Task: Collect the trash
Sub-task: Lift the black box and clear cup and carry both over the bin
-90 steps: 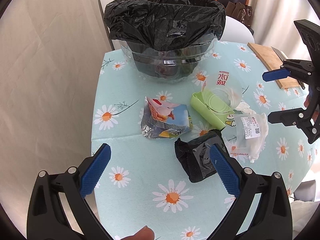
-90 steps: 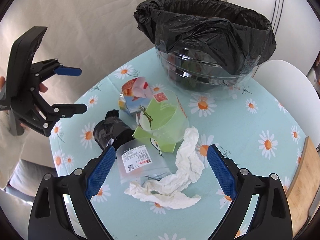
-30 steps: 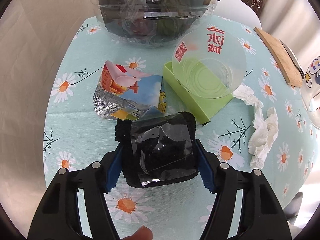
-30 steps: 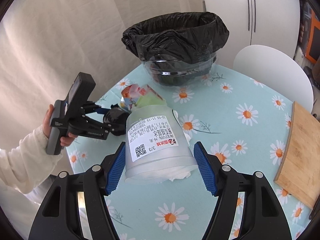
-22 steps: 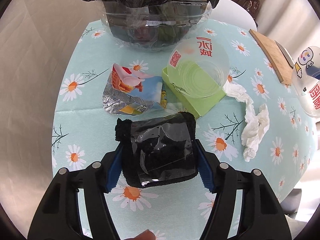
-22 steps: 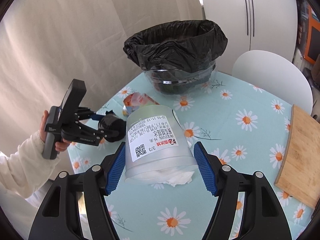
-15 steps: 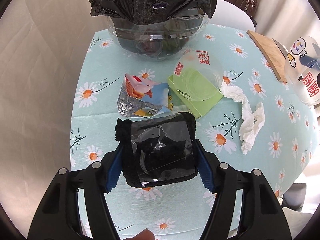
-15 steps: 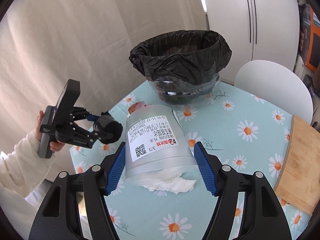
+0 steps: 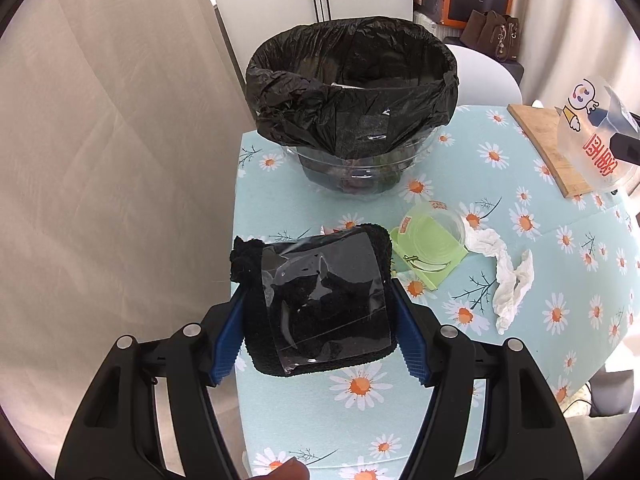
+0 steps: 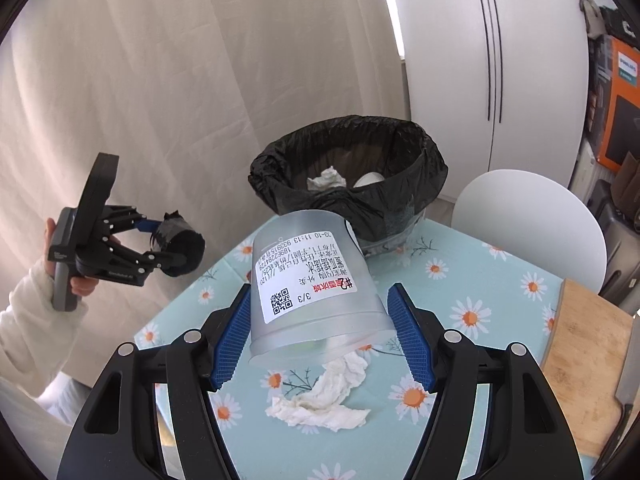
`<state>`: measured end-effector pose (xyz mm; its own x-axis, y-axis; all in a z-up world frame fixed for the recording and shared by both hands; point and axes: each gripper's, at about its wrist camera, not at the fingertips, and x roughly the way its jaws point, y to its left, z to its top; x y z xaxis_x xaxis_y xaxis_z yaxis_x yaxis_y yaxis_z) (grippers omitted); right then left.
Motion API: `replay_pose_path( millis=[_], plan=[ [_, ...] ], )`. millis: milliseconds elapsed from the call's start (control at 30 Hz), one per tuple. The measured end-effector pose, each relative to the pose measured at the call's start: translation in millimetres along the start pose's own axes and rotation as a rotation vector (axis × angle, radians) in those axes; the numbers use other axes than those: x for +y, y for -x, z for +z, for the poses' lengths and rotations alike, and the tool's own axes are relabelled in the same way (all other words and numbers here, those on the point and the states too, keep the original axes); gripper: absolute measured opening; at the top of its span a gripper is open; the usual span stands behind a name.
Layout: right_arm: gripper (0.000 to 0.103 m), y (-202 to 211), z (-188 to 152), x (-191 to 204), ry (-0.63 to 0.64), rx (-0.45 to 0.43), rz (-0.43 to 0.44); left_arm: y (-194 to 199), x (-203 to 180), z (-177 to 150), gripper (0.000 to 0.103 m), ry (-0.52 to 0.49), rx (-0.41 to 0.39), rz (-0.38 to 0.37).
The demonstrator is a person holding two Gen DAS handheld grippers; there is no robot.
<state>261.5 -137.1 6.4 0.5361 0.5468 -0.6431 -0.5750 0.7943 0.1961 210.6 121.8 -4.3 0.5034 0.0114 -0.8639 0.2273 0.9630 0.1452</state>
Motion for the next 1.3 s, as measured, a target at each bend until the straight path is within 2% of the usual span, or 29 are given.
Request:
replay_pose_path(
  millis=[200,367,667,1000,1133,1300],
  plan=[
    [0.063,11,28,-4,0.02,-0.049,-0.033,23,16,27,0.066,-0.031,-0.063,0.032],
    [0.063,20,52,-5,0.031,-0.09,-0.075,38,23,55,0.067,-0.076,-0.121,0.027],
    [0.063,6,90,-11,0.046,-0.1,-0.123,48,30,112,0.067,-0.159,-0.223,0.011],
    [0.063,-41,122,-24,0.044,-0.066,-0.119,19,22,161,0.067,-0.262,-0.252,-0.045],
    [0.063,-61,134,-33,0.039,-0.047,-0.106,4,19,173,0.067,-0.306,-0.275,-0.104],
    [0.063,-92,147,-43,0.04,-0.008,-0.09,-23,18,188,0.067,-0.331,-0.27,-0.141]
  ],
)
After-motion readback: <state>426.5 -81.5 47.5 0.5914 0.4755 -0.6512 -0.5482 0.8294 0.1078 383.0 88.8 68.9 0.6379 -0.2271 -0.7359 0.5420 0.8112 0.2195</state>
